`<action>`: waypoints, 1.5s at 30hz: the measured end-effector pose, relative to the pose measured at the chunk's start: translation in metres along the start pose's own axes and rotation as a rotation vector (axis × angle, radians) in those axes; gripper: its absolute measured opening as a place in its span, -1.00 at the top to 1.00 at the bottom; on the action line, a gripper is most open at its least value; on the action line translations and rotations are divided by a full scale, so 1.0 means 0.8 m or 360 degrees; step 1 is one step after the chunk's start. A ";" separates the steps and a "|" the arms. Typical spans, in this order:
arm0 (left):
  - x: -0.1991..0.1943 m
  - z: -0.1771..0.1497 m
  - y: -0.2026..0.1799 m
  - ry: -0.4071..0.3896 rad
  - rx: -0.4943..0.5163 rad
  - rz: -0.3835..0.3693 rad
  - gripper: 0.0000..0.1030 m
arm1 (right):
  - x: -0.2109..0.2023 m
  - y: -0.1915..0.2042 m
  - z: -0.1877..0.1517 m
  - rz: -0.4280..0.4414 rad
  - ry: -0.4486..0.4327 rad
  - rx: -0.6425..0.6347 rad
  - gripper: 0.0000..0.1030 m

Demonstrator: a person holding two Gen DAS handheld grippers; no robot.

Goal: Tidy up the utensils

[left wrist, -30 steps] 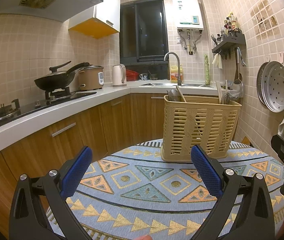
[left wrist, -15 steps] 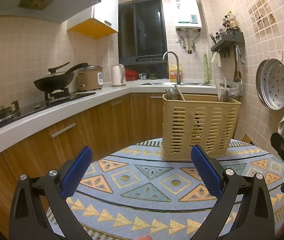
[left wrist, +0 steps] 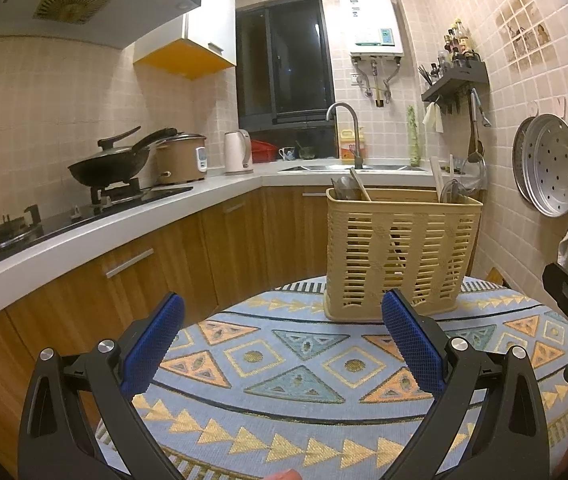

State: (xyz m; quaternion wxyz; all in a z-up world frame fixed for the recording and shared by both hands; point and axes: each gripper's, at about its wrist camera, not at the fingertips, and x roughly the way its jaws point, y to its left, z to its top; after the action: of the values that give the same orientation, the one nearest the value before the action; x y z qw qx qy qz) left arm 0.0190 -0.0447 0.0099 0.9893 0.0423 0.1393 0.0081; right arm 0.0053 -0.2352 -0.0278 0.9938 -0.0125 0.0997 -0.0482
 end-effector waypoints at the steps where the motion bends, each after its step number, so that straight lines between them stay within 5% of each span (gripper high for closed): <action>1: 0.000 0.000 0.000 -0.0002 0.0002 0.0001 -0.85 | 0.000 0.000 0.000 0.0000 -0.0001 0.0001 -0.85; 38: -0.004 0.000 0.009 -0.0057 -0.0026 0.0074 -0.86 | 0.005 0.001 -0.002 -0.0001 0.0029 -0.0010 -0.85; 45: 0.001 0.001 0.010 0.0005 -0.0044 0.0003 -0.86 | 0.008 0.000 -0.001 -0.0005 0.0036 -0.0009 -0.85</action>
State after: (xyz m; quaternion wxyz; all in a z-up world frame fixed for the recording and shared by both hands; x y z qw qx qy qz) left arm 0.0201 -0.0364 0.0111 0.9896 0.0286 0.1406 0.0110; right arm 0.0113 -0.2360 -0.0298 0.9925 -0.0148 0.1109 -0.0495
